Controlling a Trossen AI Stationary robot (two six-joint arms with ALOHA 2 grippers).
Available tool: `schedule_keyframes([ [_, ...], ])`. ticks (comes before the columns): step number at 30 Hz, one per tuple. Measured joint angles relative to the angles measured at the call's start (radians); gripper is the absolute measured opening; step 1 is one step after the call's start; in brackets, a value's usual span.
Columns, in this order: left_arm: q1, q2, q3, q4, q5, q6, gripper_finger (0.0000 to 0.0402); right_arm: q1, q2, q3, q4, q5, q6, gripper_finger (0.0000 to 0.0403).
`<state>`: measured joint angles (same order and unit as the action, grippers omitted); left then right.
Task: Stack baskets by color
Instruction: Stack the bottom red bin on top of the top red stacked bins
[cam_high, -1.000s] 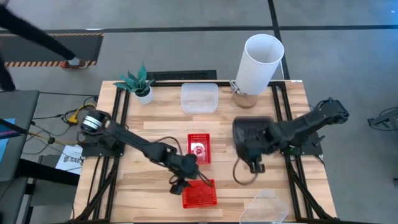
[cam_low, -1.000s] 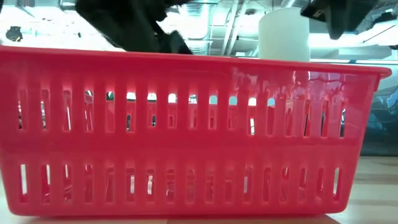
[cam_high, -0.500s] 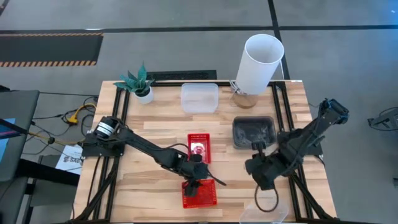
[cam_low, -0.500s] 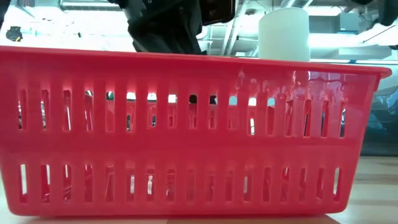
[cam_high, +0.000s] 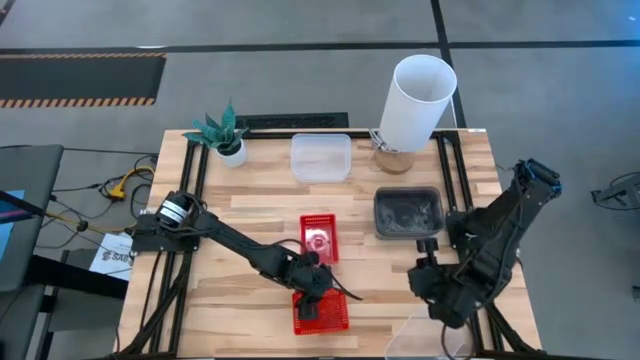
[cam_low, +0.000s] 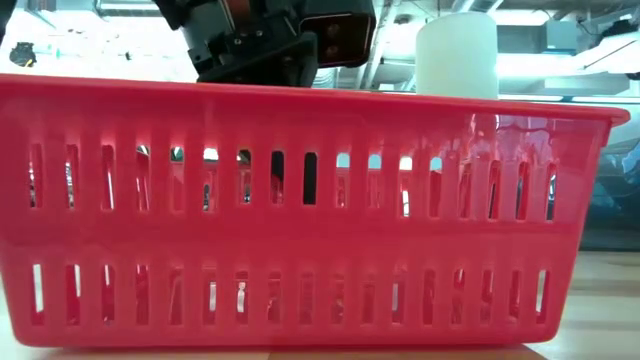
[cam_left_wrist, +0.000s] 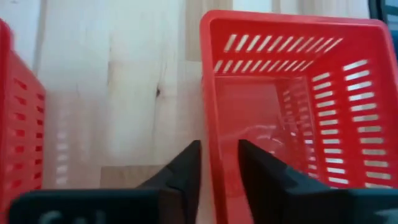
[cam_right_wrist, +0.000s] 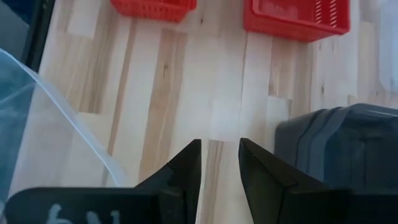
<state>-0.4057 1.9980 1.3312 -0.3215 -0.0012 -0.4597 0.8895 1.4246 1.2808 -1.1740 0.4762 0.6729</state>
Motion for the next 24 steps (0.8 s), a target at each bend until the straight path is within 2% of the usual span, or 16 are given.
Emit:
schedule_keyframes([
  [4,-0.007,0.0,0.027,-0.003,0.012,0.036,0.0016,0.032,0.0,0.0,0.0,0.026,0.033,0.0127],
  [11,-0.028,-0.005,0.199,-0.056,-0.01,0.182,0.0002,0.053,0.0,0.0,0.005,0.078,0.043,0.0123],
  [14,-0.034,-0.009,0.296,-0.124,-0.096,0.195,0.0001,0.053,0.0,0.0,0.006,0.088,0.043,0.0123],
  [17,-0.025,-0.013,0.377,-0.22,-0.234,0.115,0.0001,0.053,0.0,0.0,0.007,0.111,0.045,0.0123],
  [19,-0.002,-0.023,0.415,-0.282,-0.276,0.043,0.0001,0.053,0.0,0.0,0.007,0.131,0.045,0.0123],
  [22,0.037,-0.063,0.419,-0.394,-0.366,-0.115,0.0,0.054,0.0,-0.01,0.009,0.156,0.044,0.0122],
  [24,0.062,-0.101,0.39,-0.481,-0.465,-0.231,0.0,0.054,0.0,-0.03,0.009,0.158,0.045,0.0123],
])
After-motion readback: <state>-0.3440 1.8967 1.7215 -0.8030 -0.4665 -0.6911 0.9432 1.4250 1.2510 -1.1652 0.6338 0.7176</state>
